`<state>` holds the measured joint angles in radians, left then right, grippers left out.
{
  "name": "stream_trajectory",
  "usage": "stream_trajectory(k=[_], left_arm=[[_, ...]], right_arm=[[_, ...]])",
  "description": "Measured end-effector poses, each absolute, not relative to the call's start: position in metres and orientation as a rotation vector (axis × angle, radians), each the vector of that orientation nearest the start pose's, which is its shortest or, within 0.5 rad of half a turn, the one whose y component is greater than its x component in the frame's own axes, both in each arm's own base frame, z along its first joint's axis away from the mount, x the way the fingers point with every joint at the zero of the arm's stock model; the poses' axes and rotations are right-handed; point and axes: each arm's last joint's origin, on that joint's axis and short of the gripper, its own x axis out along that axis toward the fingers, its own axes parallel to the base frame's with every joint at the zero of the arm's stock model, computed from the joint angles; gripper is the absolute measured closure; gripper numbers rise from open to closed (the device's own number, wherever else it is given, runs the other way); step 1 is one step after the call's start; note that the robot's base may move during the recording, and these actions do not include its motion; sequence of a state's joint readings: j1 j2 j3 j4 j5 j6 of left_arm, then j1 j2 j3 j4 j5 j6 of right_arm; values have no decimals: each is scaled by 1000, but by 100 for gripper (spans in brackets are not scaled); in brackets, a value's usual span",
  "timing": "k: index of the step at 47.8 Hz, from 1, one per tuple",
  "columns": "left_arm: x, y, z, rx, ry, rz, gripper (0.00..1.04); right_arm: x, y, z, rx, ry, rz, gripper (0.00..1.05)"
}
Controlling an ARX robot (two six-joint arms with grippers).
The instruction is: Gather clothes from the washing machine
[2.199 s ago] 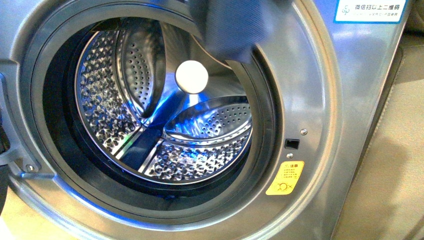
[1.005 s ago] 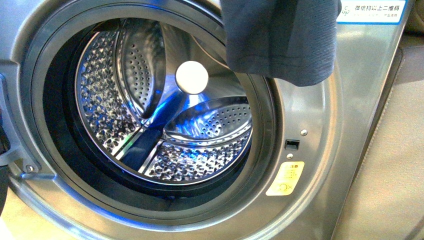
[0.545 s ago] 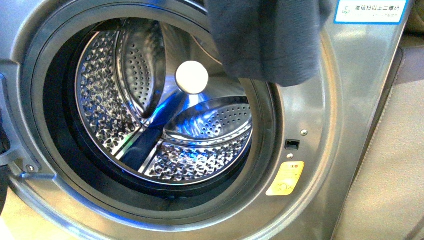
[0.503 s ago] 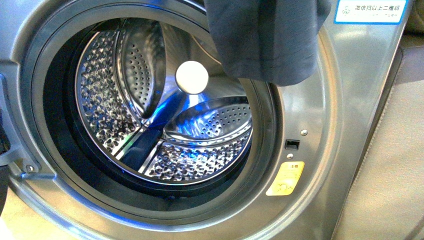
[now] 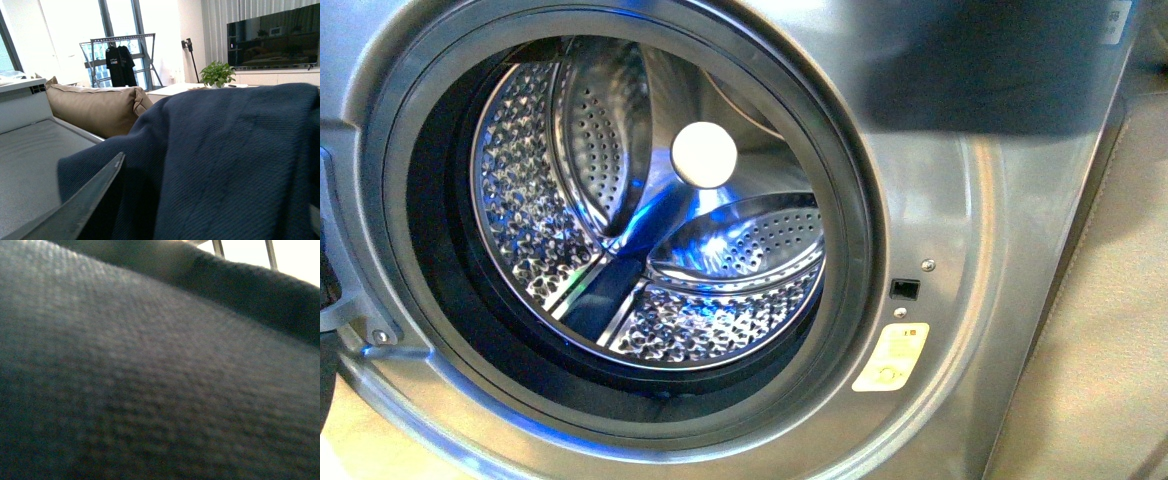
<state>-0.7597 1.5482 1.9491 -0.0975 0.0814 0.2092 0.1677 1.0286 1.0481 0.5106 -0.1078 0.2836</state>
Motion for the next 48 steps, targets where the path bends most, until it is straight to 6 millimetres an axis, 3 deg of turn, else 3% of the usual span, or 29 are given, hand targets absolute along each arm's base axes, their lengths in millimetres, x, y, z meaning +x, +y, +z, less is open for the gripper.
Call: stream_trajectory(k=[10,24,30,36,39,48], left_arm=[[222,-214,547,92,-381,-800,6],[222,-214,547,91,-380,-800,7],[222,-214,547,91,-380,-800,7],[222,-214,547,91,-381,-800,7],[222,-214,547,91,-381,-800,7],[222,-214,547,91,-381,-800,7]], right_arm=[[192,5,452,275,-553,300,88],[166,-56,452,253,-578,193,88],[163,-80,434,257,-512,145,88],[166,-110,396,264,-418,59,88],[153,-128,367,275,-338,35,88],[112,-175,330,289,-275,-114,88]])
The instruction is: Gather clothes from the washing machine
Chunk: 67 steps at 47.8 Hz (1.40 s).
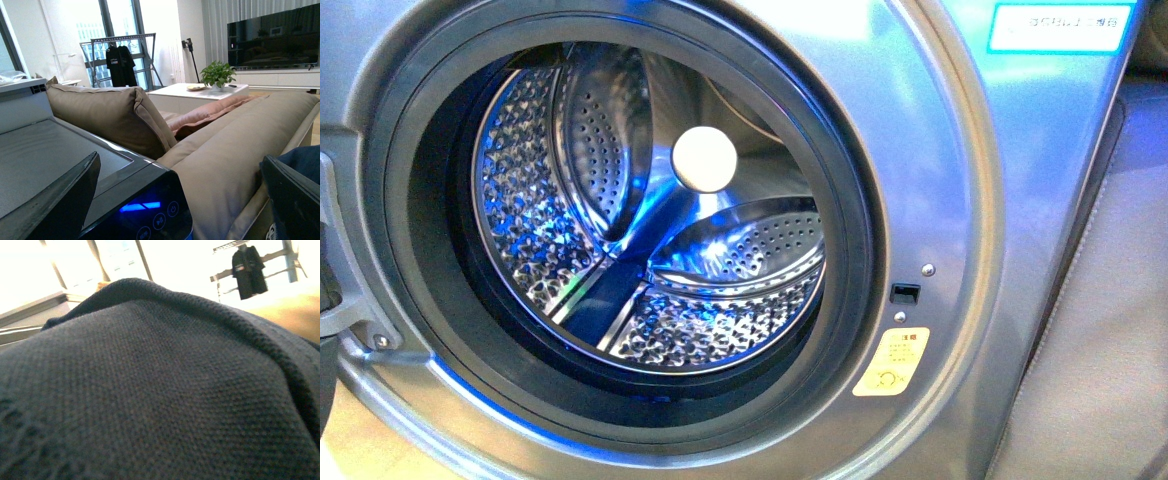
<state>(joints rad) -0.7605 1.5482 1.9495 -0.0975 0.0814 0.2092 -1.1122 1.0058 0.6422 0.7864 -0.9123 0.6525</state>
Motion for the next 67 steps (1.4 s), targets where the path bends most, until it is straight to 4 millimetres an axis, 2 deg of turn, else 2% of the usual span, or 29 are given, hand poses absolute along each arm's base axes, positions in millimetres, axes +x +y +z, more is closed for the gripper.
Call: stream_trajectory(k=[4,21,29,30,36,39,40,43,49,53,56,61,64,67], left_arm=[[222,-214,547,91,-381,-800,7],[222,-214,547,91,-381,-800,7],[222,-214,547,91,-381,-800,7],[222,-214,547,91,-381,-800,7],[222,-214,548,91,-382,-800,7],[222,-214,548,91,-382,-800,7],[222,-214,548,91,-382,-800,7],[222,-214,548,91,-382,-800,7],[221,-213,548,90,-384,-799,7],[221,-213,548,90,-384,-799,7],[221,-213,548,90,-384,-799,7],[221,-213,548,90,-384,-799,7],[221,-213,548,90,-384,-799,7],[221,-213,548,90,-384,-799,7]], right_arm=[[101,-189,306,338,-239,-178,88],[99,-203,210,552,30,-237,88],[114,-208,145,669,281,-325,88],[118,-208,137,679,320,-330,87],[132,-204,94,780,487,-337,64],[135,-202,86,814,510,-334,56],[136,-201,85,831,514,-333,50],[141,-201,92,817,489,-335,34],[150,-197,122,768,408,-302,6],[156,-188,158,717,321,-238,8],[161,-179,197,643,226,-183,7],[167,-155,278,454,9,-86,7],[167,-138,316,357,-101,-41,7],[165,-120,344,283,-187,-1,7]])
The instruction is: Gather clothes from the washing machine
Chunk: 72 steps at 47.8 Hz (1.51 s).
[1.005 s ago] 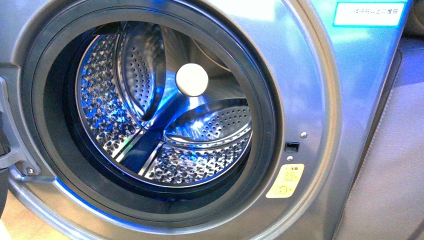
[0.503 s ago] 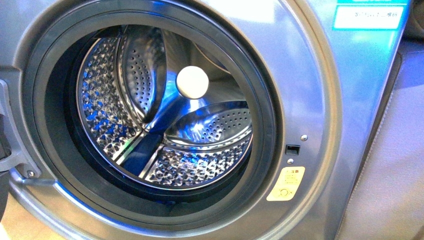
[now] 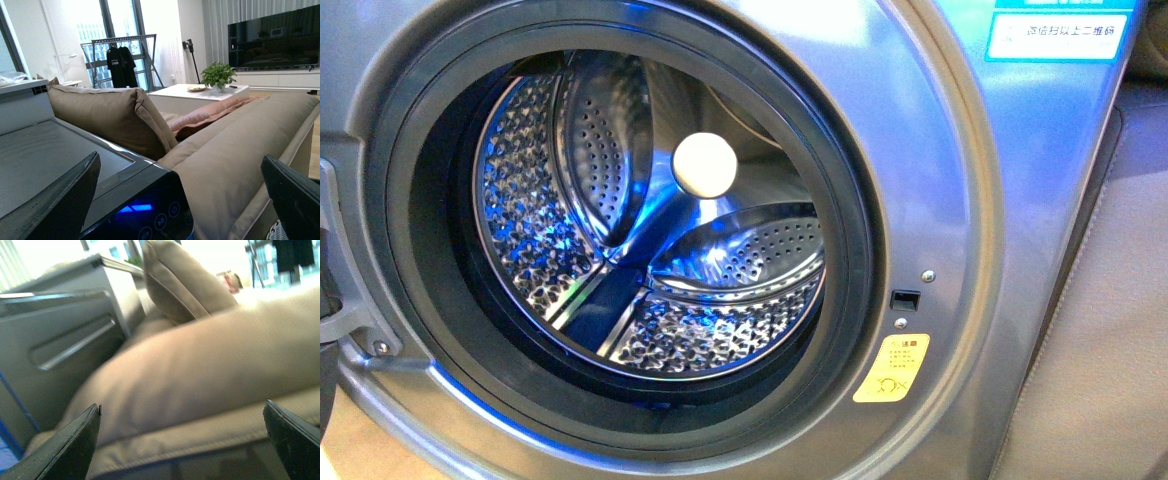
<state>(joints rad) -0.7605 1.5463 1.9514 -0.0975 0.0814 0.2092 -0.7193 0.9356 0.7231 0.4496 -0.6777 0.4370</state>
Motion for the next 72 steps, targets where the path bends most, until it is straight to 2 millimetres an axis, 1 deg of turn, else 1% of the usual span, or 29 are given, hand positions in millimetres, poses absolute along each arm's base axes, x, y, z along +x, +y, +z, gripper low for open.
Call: stream_trajectory(k=[4,9,10,13,17,19,20,22,24,27,31,32,35,38,39,40,42,46,52,56,60,64,68,72], left_arm=[[221,-213,548,90,-384,-799,7],[221,-213,548,90,-384,-799,7],[221,-213,548,90,-384,-799,7],[221,-213,548,90,-384,-799,7],[221,-213,548,90,-384,-799,7],[221,-213,548,90,-384,-799,7],[221,-213,548,90,-384,-799,7],[221,-213,548,90,-384,-799,7],[221,-213,549,90,-385,-799,7],[221,-213,549,89,-386,-799,7],[221,-213,549,89,-386,-799,7],[221,-213,549,89,-386,-799,7],[220,-213,549,89,-386,-799,7],[220,-213,549,89,-387,-798,7],[220,-213,550,83,-377,-790,7],[221,-213,550,80,-338,-773,7],[221,-210,553,75,-252,-730,7],[221,-203,553,90,-166,-662,7],[229,-187,558,86,-178,-543,7],[238,-164,562,94,-187,-425,7],[247,-141,563,93,-156,-284,7],[256,-116,560,70,-115,-115,7],[259,-101,556,23,-89,-42,7],[256,-88,553,-6,-92,19,7]], right_arm=[[160,-95,365,217,-268,48,7],[153,-68,373,181,-322,100,7],[151,-59,372,170,-339,112,7],[146,-43,367,153,-366,136,7],[135,-14,346,130,-384,146,9],[128,-4,333,119,-244,62,19],[125,-2,321,97,-163,36,24],[122,-1,303,66,-77,13,31],[121,-1,280,38,-15,-3,42],[121,-1,260,22,13,-5,57],[118,0,248,12,9,-1,71],[118,0,247,12,7,-1,72],[116,0,241,9,-1,-2,82],[114,0,233,6,-6,-2,93],[114,0,232,6,-6,-2,96],[113,0,228,6,-3,-2,100],[113,0,224,2,0,-2,103],[112,0,214,3,8,-2,102],[110,0,204,3,8,-2,102],[108,0,198,3,4,-2,102],[100,0,189,3,23,-2,102],[98,0,188,3,-2,-2,102],[98,0,184,2,3,-2,102],[98,0,182,3,3,-1,102]])
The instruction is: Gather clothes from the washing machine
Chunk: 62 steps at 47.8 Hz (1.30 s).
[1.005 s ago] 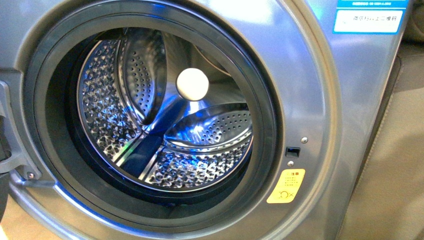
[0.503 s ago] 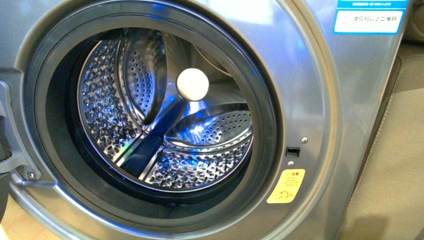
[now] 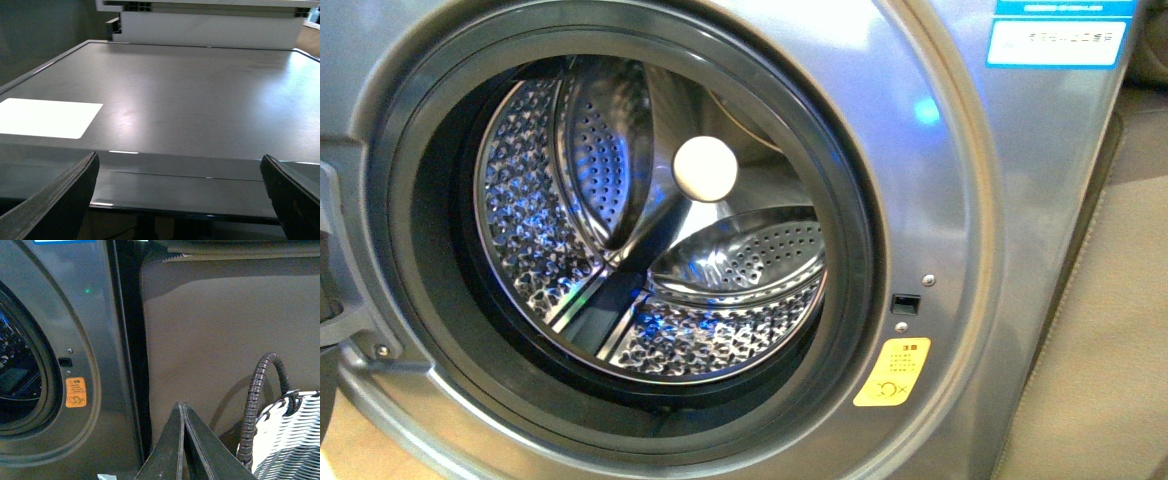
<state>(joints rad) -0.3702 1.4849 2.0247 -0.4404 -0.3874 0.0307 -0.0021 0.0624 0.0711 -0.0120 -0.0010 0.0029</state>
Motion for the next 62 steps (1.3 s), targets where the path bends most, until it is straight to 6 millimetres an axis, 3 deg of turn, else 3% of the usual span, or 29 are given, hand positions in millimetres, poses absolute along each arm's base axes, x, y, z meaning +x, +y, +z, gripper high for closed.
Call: stream_trajectory(k=[6,9,14,23,27,32,40,62], left_arm=[[249,-76,553,-48,-122,86,7],[238,-68,549,-28,-82,31,16],[222,-57,519,-20,-69,-13,32],[191,-37,447,-23,-99,-7,60],[182,-28,389,-13,-67,-2,80],[173,-22,333,-6,-27,-9,102],[159,-13,271,0,19,3,101],[132,0,210,-2,11,-2,101]], right_arm=[[98,0,179,3,4,-1,102],[98,0,177,2,4,-1,102],[98,0,175,3,5,-2,102],[98,0,165,2,4,-1,102],[98,0,165,3,2,0,102],[98,0,165,3,2,-1,102],[98,0,165,2,2,0,102],[98,0,165,3,2,-1,102]])
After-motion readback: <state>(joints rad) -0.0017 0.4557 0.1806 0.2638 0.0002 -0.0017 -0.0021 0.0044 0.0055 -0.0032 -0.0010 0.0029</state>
